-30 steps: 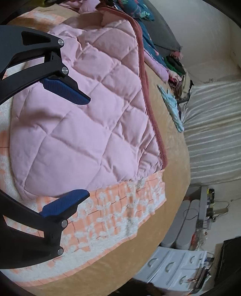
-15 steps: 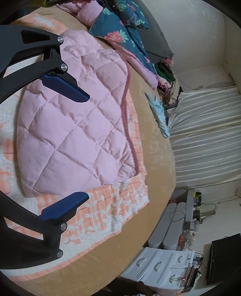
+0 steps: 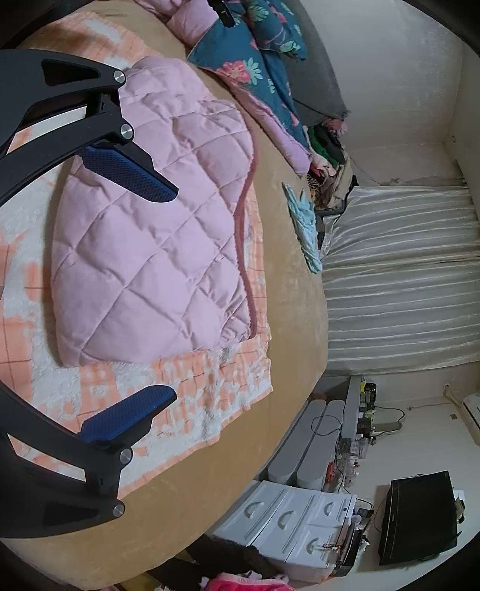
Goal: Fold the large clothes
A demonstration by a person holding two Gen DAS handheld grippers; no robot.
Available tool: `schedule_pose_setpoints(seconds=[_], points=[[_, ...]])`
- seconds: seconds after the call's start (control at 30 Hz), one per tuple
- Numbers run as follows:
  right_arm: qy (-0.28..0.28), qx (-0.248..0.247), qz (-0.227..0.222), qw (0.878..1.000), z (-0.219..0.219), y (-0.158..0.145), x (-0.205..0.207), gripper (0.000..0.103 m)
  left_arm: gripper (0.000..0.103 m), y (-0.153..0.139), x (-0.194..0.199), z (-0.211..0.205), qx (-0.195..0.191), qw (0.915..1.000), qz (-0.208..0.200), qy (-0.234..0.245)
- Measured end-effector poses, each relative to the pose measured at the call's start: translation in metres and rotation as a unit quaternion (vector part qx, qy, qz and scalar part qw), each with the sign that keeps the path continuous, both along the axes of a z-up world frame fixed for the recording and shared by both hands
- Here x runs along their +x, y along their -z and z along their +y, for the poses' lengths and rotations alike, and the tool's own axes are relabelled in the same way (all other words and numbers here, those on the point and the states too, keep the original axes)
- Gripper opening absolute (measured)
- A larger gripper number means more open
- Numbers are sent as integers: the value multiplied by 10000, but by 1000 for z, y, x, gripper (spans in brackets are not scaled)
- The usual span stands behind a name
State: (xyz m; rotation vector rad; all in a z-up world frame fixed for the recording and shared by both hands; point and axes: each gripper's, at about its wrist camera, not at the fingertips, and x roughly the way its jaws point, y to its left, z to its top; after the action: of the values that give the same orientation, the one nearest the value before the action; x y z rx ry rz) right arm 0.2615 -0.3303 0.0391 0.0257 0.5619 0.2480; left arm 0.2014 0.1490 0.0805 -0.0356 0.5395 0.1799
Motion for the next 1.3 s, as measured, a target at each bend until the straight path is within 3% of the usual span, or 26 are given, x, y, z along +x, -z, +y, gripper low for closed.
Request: schedule_pose_setpoints(seconds=[0.4,0.53,0.63,0.87,0.9,0.97,1.0,1.03,1.07,1.1,1.13,1.3], points=[[234,-264,616,9975,-10,55,12,99,94,79,8,19,-306,9957,877,-5],[322,-403,906,9945,-13,81,23,99,94,112,12,38,-815,9899,1163,-41],[410,-420,1078,9924,-16,98,31,99,94,136,15,58,-1536,9791,1331,-6],[196,-263,1250,9916,-12,124,46,99,93,167,25,71,-2315,9641,1279,228],[162,-258,1225,9920,-12,124,47,99,92,167,26,70,-2351,9637,1240,264],[76,-246,1170,9928,-8,126,50,98,75,168,28,65,-2275,9660,1202,259],[39,-249,1151,9930,-5,127,52,82,68,167,29,64,-2273,9666,1153,260],[-27,-238,1142,9932,-2,125,54,60,51,166,30,62,-2270,9671,1114,270],[9,-331,1070,9937,3,122,56,52,37,162,31,60,-2239,9683,1065,318],[10,-352,993,9944,7,117,57,35,33,158,33,57,-2174,9701,1024,333],[-4,-308,897,9955,11,110,57,24,28,148,35,52,-1965,9752,954,350],[154,-104,417,9990,20,61,77,15,23,110,50,46,-1525,9859,636,272]])
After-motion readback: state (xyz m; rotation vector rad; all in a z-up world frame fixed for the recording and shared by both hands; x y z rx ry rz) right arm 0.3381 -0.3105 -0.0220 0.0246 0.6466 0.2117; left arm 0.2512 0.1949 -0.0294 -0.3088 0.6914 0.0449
